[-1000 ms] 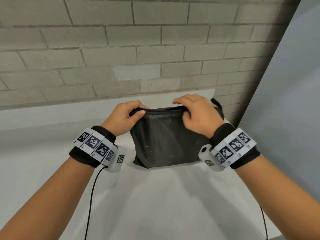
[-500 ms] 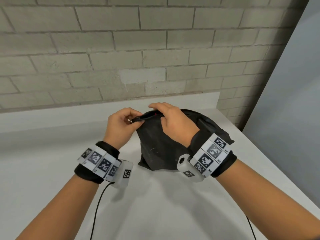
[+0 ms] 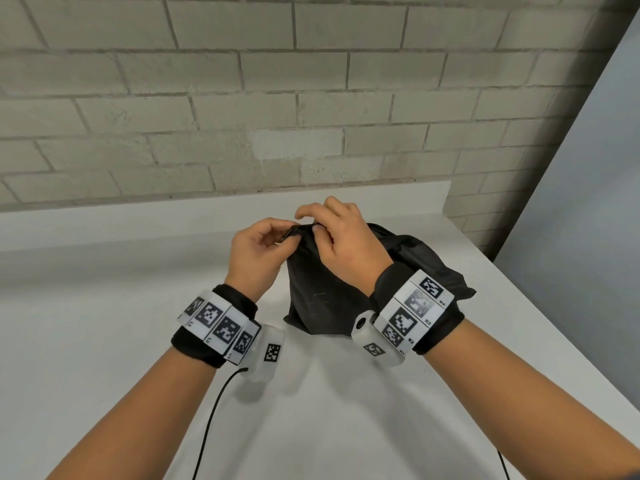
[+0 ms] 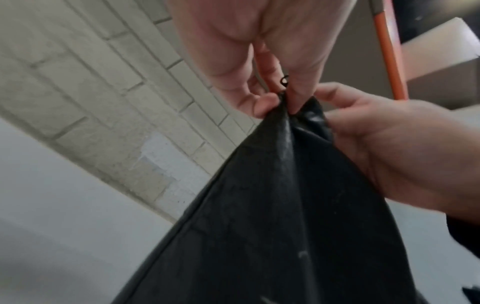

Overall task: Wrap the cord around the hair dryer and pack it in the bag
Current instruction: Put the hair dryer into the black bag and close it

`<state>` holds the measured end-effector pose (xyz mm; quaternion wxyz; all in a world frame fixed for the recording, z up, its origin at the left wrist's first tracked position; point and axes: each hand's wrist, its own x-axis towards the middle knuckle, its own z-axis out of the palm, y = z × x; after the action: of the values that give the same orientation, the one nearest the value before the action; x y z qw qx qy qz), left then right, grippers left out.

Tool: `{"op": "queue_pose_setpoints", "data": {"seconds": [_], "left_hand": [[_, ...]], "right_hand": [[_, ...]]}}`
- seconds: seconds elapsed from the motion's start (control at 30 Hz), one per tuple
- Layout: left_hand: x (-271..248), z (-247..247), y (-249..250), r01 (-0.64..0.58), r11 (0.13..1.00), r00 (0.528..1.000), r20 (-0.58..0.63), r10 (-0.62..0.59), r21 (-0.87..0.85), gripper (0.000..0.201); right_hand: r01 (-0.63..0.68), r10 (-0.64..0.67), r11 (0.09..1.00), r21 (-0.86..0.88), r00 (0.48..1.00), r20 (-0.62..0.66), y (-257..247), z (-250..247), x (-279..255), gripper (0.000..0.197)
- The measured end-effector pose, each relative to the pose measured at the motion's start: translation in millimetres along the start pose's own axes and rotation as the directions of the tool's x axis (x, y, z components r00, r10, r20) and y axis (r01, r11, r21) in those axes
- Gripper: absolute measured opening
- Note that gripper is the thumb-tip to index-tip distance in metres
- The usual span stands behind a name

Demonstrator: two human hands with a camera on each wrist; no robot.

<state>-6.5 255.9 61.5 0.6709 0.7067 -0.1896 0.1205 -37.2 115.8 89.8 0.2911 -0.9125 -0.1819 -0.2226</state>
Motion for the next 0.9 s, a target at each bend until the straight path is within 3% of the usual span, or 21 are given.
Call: {"op": "queue_pose_setpoints", "data": {"seconds": [0.17,0.3,0.4,0.5,0.6,0.67,0.73,0.9], "left_hand": [[3.5,6.2,-1.2,-0.093,0.969,0.996,0.013,0.093,0.227,0.029],[3.5,8.7,-1.8,-0.099,0.968,0.995,0.028,0.095,0.231,0.030],[4.5,8.8,-1.4,-0.092,0.963,0.996,0.040,0.085,0.255,0.037],[3.1,7.8,-0.5,-0.096,0.970,0.994,0.073,0.082,0.225,0.032],[0.4,5.9,-0.3,-0.066,0.987,0.989,0.138,0.046,0.147,0.021],[-0.6,6.0,0.0,-0.074,0.980,0.989,0.143,0.048,0.183,0.016],[-0.5,7.6,1.3,-0.115,0.961,0.988,0.133,0.083,0.251,0.013],[1.7,8.1,4.3,-0.148,0.947,0.987,0.104,0.123,0.285,0.028]], "right_hand": [[-0.030,0.033,0.999,-0.044,0.996,0.077,-2.5,-1.3,3.4,0.026],[0.005,0.015,0.992,-0.128,0.988,0.153,-3.2,-0.7,2.6,0.020],[0.072,-0.034,0.963,-0.260,0.989,0.146,-5.3,3.7,0.0,0.035],[0.060,-0.003,0.947,-0.316,0.984,0.178,-2.8,7.3,2.7,0.059],[-0.018,0.053,0.971,-0.238,0.988,0.142,-4.4,3.2,1.4,0.042],[-0.045,0.068,0.980,-0.194,0.991,0.111,-4.2,2.7,0.8,0.026],[-0.090,0.105,0.981,-0.174,0.991,0.077,-4.5,1.8,1.2,0.022],[-0.111,0.110,0.993,-0.039,0.994,-0.018,-6.5,-2.8,2.0,0.017]]}}
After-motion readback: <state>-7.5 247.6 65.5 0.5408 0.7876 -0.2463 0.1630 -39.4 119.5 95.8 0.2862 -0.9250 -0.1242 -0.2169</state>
